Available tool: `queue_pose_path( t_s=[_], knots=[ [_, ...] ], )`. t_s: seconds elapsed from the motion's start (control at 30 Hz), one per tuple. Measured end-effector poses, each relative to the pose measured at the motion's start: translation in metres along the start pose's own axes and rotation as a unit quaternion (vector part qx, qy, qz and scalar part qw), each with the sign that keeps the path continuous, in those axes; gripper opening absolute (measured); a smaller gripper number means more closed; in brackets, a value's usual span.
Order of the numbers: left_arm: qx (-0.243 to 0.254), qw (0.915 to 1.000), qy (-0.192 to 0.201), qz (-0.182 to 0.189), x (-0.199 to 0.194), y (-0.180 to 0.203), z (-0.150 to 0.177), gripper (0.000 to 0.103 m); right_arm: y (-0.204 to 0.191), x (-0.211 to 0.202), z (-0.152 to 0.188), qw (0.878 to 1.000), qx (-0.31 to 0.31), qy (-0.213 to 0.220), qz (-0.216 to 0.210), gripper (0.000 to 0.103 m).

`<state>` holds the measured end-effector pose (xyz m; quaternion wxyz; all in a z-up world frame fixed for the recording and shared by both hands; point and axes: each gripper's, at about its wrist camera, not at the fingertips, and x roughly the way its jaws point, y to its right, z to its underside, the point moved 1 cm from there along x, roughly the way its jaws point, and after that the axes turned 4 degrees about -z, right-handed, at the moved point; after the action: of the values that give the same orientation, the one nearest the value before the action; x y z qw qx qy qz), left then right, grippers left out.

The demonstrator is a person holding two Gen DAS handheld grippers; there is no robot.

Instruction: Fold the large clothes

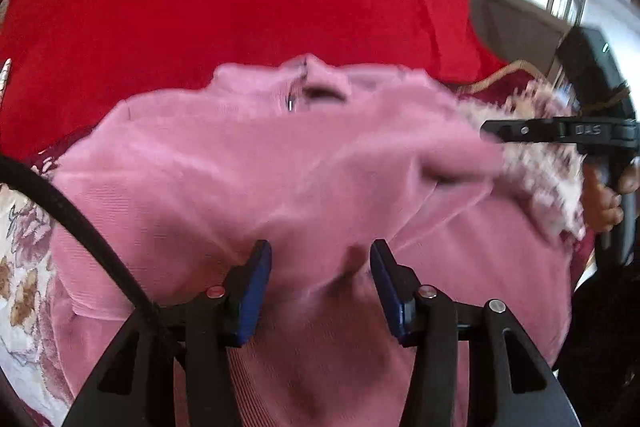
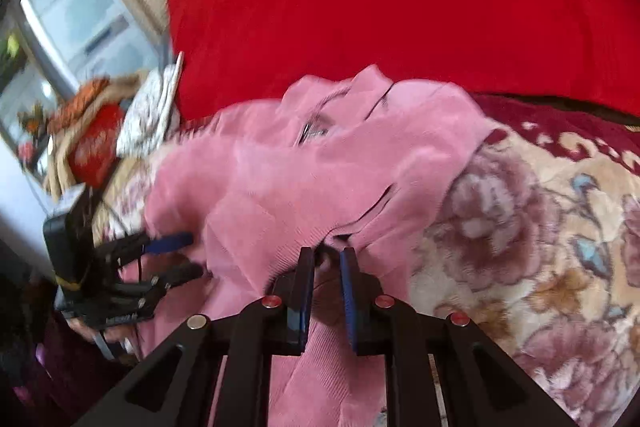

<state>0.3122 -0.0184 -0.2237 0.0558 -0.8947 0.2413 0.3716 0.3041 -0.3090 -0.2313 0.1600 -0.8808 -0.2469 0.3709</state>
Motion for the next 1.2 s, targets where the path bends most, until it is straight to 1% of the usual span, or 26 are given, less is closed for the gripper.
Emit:
queue_pose_path(
  t_s=[0.03,0.1,0.17,0.2,0.27,0.33,0.37,0.4,0.43,0.47,0.53,0.63,0.73,0.77,0.8,0.83,0.87,0.9,1.0,1.07,1.13,1.2],
  knots=[
    [-0.011,0.9998,0.016,0.002,-0.006,-0.002,-0.003,0.061,0.001,-0.007,-0.003,1.0,0.007,0.022,-0.013,0.019],
    [-0.032,0.9989,0.035,0.001,-0.01,-0.007,-0.007,0.065,-0.006,-0.012,-0.009,0.998,0.011,0.051,-0.038,0.019],
    [-0.054,0.9977,0.038,-0.013,-0.005,-0.012,-0.01,0.065,-0.015,-0.013,-0.009,0.996,0.002,0.063,-0.067,0.019],
    [-0.06,0.9974,0.034,-0.021,-0.002,-0.014,-0.01,0.065,-0.02,-0.01,-0.009,0.996,-0.004,0.062,-0.07,0.019],
    [-0.075,0.9958,0.021,-0.048,0.007,-0.019,-0.01,0.065,-0.033,0.009,-0.005,0.997,-0.022,0.042,-0.065,0.019],
    [-0.081,0.9941,-0.004,-0.073,0.02,-0.023,-0.007,0.065,-0.036,0.027,-0.001,0.998,-0.025,0.014,-0.053,0.019],
    [-0.08,0.9927,-0.024,-0.087,0.028,-0.025,-0.004,0.065,-0.034,0.046,0.001,0.999,-0.021,-0.021,-0.031,0.019],
    [-0.077,0.9919,-0.037,-0.094,0.033,-0.026,-0.001,0.065,-0.031,0.06,0.005,0.999,-0.018,-0.049,-0.007,0.019],
    [-0.065,0.992,-0.04,-0.101,0.035,-0.023,0.001,0.065,-0.027,0.072,0.01,0.997,-0.013,-0.071,0.011,0.017],
    [-0.05,0.992,-0.038,-0.109,0.035,-0.019,0.002,0.065,-0.025,0.076,0.012,0.997,-0.008,-0.076,0.011,0.017],
    [-0.027,0.9915,-0.036,-0.122,0.033,-0.012,0.003,0.066,-0.029,0.066,0.009,0.998,-0.016,-0.065,0.009,0.017],
    [-0.022,0.9914,-0.035,-0.124,0.031,-0.01,0.003,0.066,-0.039,0.051,0.005,0.999,-0.026,-0.021,-0.013,0.019],
    [-0.022,0.9911,-0.035,-0.126,0.032,-0.009,0.003,0.066,-0.054,0.048,0.0,0.999,-0.035,-0.009,-0.04,0.019],
    [-0.022,0.9911,-0.034,-0.127,0.031,-0.009,0.004,0.066,-0.057,0.051,-0.001,0.998,-0.037,-0.014,-0.041,0.019],
    [-0.021,0.991,-0.034,-0.128,0.03,-0.009,0.004,0.066,-0.058,0.058,0.001,0.998,-0.038,-0.027,-0.034,0.019],
    [-0.021,0.9909,-0.034,-0.128,0.029,-0.01,0.005,0.066,-0.053,0.063,0.005,0.998,-0.037,-0.042,-0.021,0.019],
    [-0.02,0.9908,-0.034,-0.129,0.031,-0.009,0.004,0.066,-0.05,0.078,0.006,0.997,-0.031,-0.073,0.001,0.019],
    [-0.018,0.9908,-0.034,-0.13,0.032,-0.009,0.004,0.066,-0.047,0.084,0.009,0.996,-0.027,-0.084,0.009,0.018],
    [-0.013,0.9901,-0.035,-0.136,0.034,-0.008,0.003,0.066,-0.05,0.077,0.004,0.997,-0.026,-0.073,0.003,0.017],
    [-0.01,0.9897,-0.035,-0.138,0.034,-0.007,0.004,0.066,-0.052,0.065,-0.001,0.999,-0.028,-0.043,-0.006,0.018],
    [-0.009,0.9896,-0.035,-0.139,0.034,-0.007,0.004,0.066,-0.049,0.055,-0.008,1.0,-0.022,-0.011,0.012,0.018],
    [-0.008,0.9895,-0.034,-0.14,0.034,-0.007,0.004,0.066,-0.042,0.055,-0.012,0.999,-0.009,0.002,0.032,0.018]
  ],
)
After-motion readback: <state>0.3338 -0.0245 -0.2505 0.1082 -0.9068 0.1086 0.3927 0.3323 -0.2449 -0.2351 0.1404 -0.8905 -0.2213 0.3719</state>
